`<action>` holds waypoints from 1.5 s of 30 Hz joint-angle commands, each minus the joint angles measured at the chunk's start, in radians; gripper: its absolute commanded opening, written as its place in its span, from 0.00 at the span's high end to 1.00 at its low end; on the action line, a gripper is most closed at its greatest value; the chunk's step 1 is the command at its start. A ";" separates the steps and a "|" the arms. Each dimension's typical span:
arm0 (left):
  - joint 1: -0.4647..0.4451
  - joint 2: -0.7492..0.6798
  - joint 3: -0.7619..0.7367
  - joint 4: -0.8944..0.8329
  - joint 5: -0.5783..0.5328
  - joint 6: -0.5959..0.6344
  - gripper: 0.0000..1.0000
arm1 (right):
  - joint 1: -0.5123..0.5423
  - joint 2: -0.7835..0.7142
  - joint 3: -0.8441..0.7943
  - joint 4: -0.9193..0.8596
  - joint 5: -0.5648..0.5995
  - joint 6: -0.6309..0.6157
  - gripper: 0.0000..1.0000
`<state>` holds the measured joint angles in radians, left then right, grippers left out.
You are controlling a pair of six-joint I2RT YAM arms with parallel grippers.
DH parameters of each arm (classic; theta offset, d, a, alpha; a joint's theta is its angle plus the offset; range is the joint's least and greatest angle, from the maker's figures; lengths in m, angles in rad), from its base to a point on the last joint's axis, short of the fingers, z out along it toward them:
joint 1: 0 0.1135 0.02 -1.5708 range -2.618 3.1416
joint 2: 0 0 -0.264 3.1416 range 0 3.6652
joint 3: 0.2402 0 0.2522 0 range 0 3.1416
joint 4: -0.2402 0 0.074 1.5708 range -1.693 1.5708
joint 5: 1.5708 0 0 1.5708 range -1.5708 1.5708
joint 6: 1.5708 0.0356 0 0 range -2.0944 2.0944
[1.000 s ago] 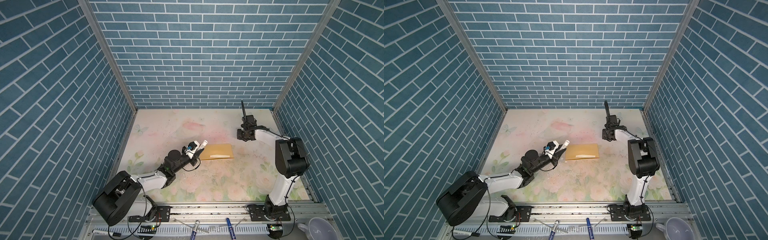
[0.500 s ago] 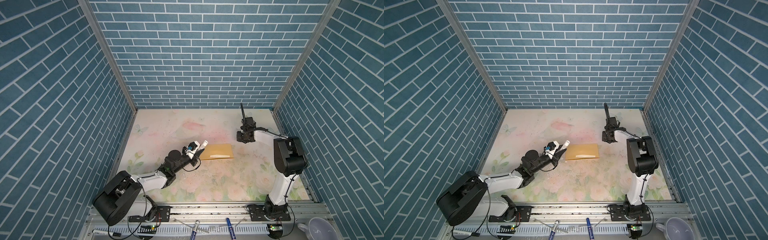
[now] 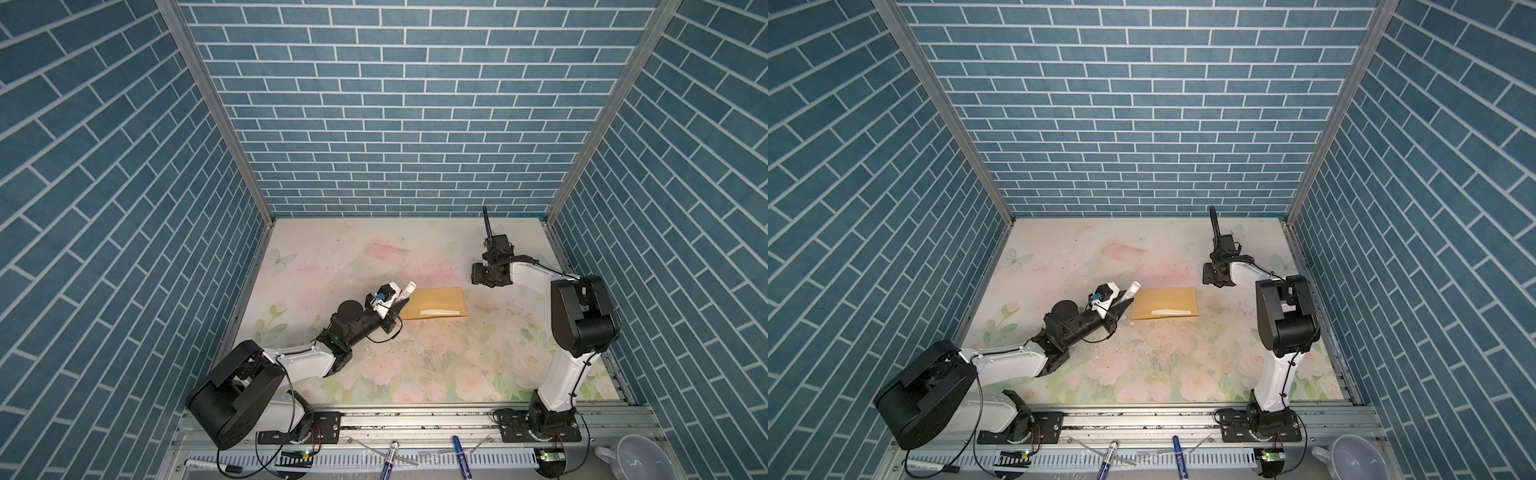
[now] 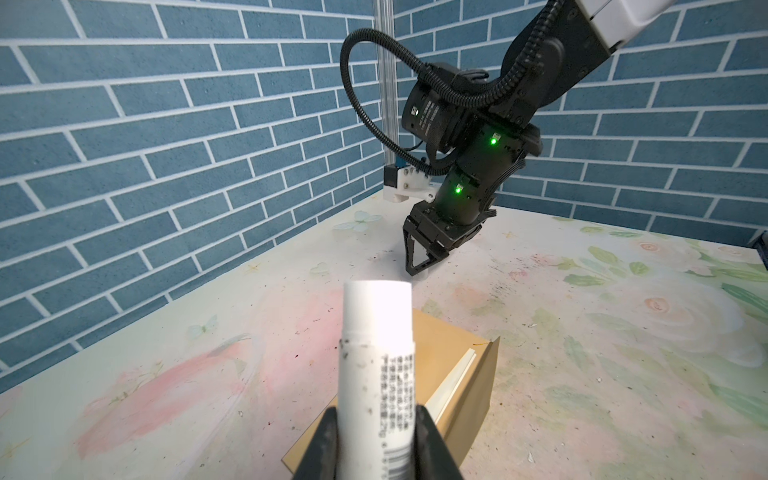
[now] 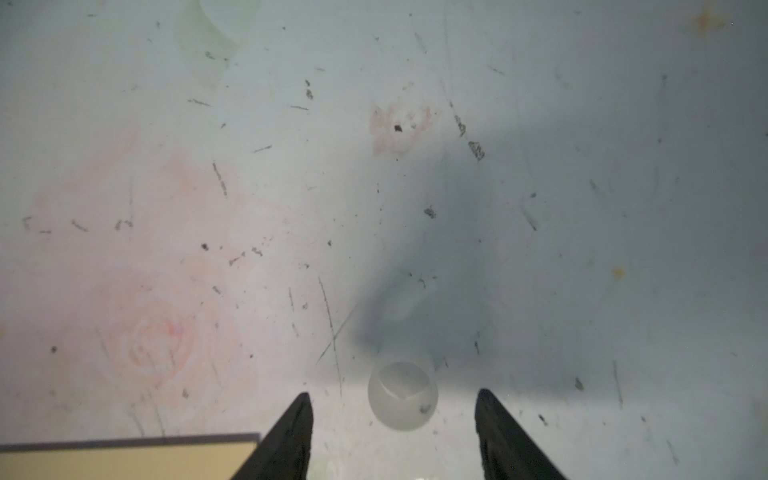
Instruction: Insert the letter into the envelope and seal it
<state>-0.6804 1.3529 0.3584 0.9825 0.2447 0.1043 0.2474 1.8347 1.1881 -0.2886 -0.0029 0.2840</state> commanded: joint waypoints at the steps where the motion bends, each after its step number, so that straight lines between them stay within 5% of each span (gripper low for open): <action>1: -0.008 0.009 0.001 0.040 -0.018 -0.022 1.00 | -0.003 -0.138 -0.038 -0.032 -0.050 -0.011 0.33; 12: -0.034 0.025 0.033 0.110 -0.091 -0.120 1.00 | 0.073 -0.531 -0.203 0.159 -0.513 0.073 0.23; 18: -0.059 0.046 0.054 0.145 -0.100 -0.135 1.00 | 0.248 -0.581 -0.182 0.172 -0.535 0.092 0.15; 25: -0.082 0.046 0.067 0.150 -0.103 -0.127 1.00 | 0.336 -0.547 -0.153 0.205 -0.541 0.127 0.15; 35: -0.096 0.042 0.074 0.133 -0.102 -0.118 1.00 | 0.395 -0.491 -0.127 0.268 -0.585 0.162 0.28; 45: -0.102 0.042 0.080 0.120 -0.104 -0.107 1.00 | 0.424 -0.456 -0.107 0.280 -0.595 0.170 0.53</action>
<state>-0.7757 1.3941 0.4149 1.0958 0.1493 -0.0113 0.6621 1.3693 1.0222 -0.0360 -0.5804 0.4469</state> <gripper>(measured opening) 0.278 0.481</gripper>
